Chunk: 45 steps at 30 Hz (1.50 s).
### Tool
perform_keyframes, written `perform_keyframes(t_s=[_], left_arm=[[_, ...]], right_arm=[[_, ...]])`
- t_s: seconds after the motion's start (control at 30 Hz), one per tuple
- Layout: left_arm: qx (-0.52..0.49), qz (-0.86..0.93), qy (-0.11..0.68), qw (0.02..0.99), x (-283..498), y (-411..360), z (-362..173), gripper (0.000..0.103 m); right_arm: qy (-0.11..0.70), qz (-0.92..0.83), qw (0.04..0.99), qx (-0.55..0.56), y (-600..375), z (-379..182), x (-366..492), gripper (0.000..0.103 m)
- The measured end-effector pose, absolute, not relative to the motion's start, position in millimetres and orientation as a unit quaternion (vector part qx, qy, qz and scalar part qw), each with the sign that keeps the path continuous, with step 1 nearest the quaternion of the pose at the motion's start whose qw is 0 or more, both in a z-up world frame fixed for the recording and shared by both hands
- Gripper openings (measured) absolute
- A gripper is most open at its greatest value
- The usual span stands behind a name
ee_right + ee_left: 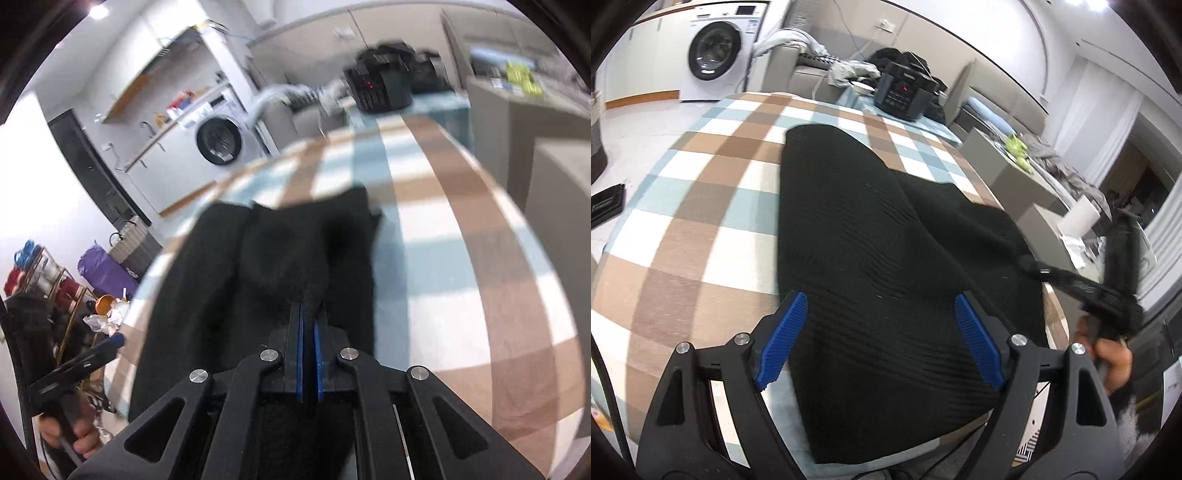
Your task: Fold small clothes
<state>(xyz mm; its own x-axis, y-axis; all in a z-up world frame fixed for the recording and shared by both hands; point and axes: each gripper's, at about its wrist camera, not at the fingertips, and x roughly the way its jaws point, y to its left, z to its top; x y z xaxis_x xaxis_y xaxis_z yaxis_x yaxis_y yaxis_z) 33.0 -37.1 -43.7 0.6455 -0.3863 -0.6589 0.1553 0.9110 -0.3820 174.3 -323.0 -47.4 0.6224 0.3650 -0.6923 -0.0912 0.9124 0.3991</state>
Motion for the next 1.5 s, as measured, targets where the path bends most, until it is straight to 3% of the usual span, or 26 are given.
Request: perform_keyframes(t_s=[0.1,0.2,0.3,0.33,0.37,0.67,0.7,0.73,0.77,0.83,0.97,1.1,1.17,1.27,1.43,1.5], left_arm=[[-0.133,-0.16,0.402,0.892,30,-51,-46,0.08],[-0.12,-0.169,0.407,0.89,27,-60,-48,0.08],[-0.118,-0.173,0.41,0.888,27,-64,-50,0.08],[-0.119,-0.174,0.411,0.887,28,-65,-50,0.08],[-0.121,-0.173,0.412,0.886,30,-66,-50,0.08],[-0.132,-0.155,0.418,0.885,69,-59,-49,0.08],[-0.135,-0.154,0.419,0.884,75,-58,-48,0.08],[-0.137,-0.154,0.42,0.884,79,-58,-48,0.08],[-0.138,-0.155,0.42,0.884,83,-58,-47,0.08],[-0.137,-0.159,0.418,0.884,88,-59,-46,0.08],[-0.129,-0.165,0.416,0.885,92,-62,-45,0.08],[-0.13,-0.157,0.422,0.883,92,-62,-52,0.08],[-0.132,-0.156,0.424,0.882,90,-59,-55,0.08],[-0.128,-0.153,0.425,0.883,88,-57,-57,0.08],[-0.128,-0.143,0.427,0.884,86,-51,-57,0.08],[-0.131,-0.144,0.422,0.885,83,-48,-55,0.08]], right_arm=[[0.463,0.119,0.861,0.175,-333,-75,187,0.005],[0.469,0.122,0.857,0.174,-336,-72,185,0.013],[0.449,0.132,0.866,0.174,-340,-56,185,0.03],[0.438,0.137,0.871,0.176,-341,-50,191,0.04],[0.432,0.138,0.874,0.175,-342,-47,197,0.043],[0.507,0.151,0.818,0.227,-341,-71,302,0.042],[0.508,0.149,0.819,0.223,-340,-71,307,0.035],[0.493,0.155,0.83,0.211,-338,-66,308,0.014],[0.472,0.169,0.842,0.2,-337,-57,307,0.007],[0.42,0.198,0.868,0.178,-333,-36,304,0.005],[0.371,0.234,0.89,0.126,-323,-18,304,0.005],[0.445,0.162,0.878,0.073,-319,-58,336,0.005],[0.496,0.147,0.852,0.088,-322,-78,344,0.009],[0.482,0.135,0.861,0.096,-326,-60,326,0.022],[0.475,0.19,0.852,0.114,-301,-24,270,0.025],[0.481,0.248,0.829,0.138,-281,-25,246,0.033]])
